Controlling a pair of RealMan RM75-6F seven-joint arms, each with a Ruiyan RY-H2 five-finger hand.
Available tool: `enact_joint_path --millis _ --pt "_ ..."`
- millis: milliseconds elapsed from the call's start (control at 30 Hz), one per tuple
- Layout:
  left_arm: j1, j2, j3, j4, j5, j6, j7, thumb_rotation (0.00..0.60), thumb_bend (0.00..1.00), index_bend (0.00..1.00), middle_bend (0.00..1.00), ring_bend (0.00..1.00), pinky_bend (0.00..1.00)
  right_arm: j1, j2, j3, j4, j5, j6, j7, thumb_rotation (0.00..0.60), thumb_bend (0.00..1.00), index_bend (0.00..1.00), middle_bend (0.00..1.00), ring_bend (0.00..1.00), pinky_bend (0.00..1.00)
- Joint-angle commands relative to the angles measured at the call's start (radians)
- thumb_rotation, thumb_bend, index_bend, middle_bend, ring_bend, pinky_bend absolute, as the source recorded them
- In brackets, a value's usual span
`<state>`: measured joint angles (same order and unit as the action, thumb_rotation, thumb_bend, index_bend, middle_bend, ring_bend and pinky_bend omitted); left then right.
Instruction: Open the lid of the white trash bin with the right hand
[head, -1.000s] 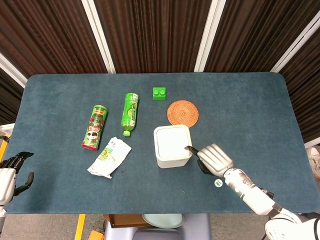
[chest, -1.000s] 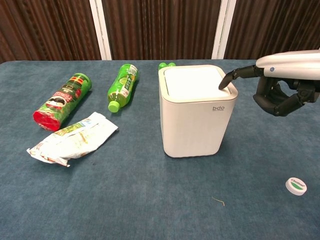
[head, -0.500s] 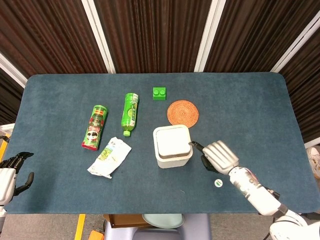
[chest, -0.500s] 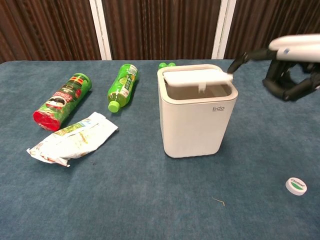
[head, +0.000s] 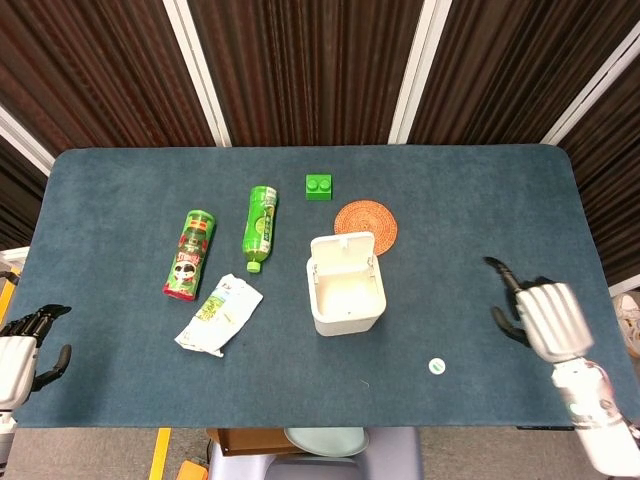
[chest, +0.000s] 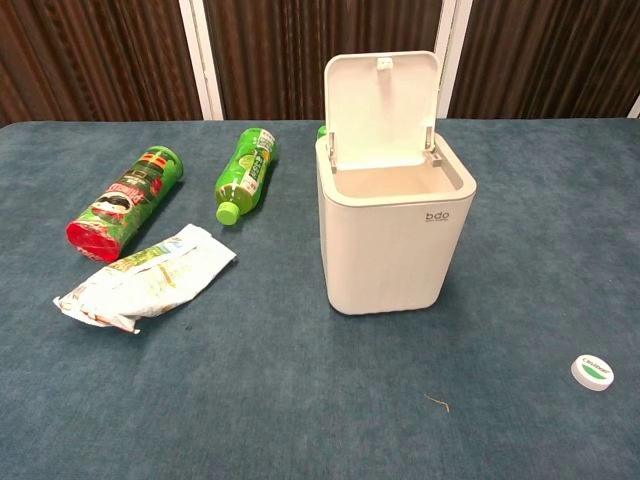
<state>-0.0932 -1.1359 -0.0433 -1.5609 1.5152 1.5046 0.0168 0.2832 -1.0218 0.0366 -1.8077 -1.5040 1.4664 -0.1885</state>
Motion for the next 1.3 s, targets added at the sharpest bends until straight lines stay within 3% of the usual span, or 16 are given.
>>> enact_joint_path --millis 33,167,267,467,767,1300 --pt "-0.001 -0.002 0.001 -0.001 0.0 -0.003 0.007 0.6 0.44 0.24 0.23 0.29 0.35 -0.079 -0.076 -0.02 0.147 -0.006 0.061 0.089 0.6 0.31 0.29 0.79 0.74 0.7" --pt "-0.004 -0.005 0.003 -0.003 -0.001 -0.011 0.018 0.6 0.44 0.24 0.23 0.29 0.35 -0.08 -0.113 -0.055 0.254 -0.05 0.015 0.221 0.6 0.3 0.35 0.81 0.84 0.75" --pt "-0.005 -0.005 0.003 -0.004 -0.003 -0.013 0.022 0.6 0.45 0.24 0.23 0.3 0.35 -0.074 -0.127 -0.08 0.295 -0.082 -0.02 0.238 0.6 0.3 0.4 0.85 0.88 0.81" --pt "-0.004 -0.003 0.002 -0.004 -0.003 -0.009 0.017 0.6 0.45 0.24 0.23 0.3 0.35 -0.02 -0.093 -0.129 0.273 -0.095 -0.194 0.281 0.6 0.3 0.42 0.89 0.92 0.85" --pt "-0.002 -0.001 0.001 -0.004 -0.003 -0.005 0.009 0.6 0.45 0.24 0.24 0.31 0.35 0.054 -0.11 -0.136 0.268 -0.088 -0.36 0.222 0.6 0.3 0.5 0.9 0.93 0.87" --pt "0.002 0.005 -0.002 -0.003 -0.004 0.004 -0.009 0.6 0.44 0.24 0.24 0.31 0.35 0.131 -0.207 -0.133 0.304 -0.07 -0.509 0.182 0.6 0.3 0.52 0.9 0.94 0.87"
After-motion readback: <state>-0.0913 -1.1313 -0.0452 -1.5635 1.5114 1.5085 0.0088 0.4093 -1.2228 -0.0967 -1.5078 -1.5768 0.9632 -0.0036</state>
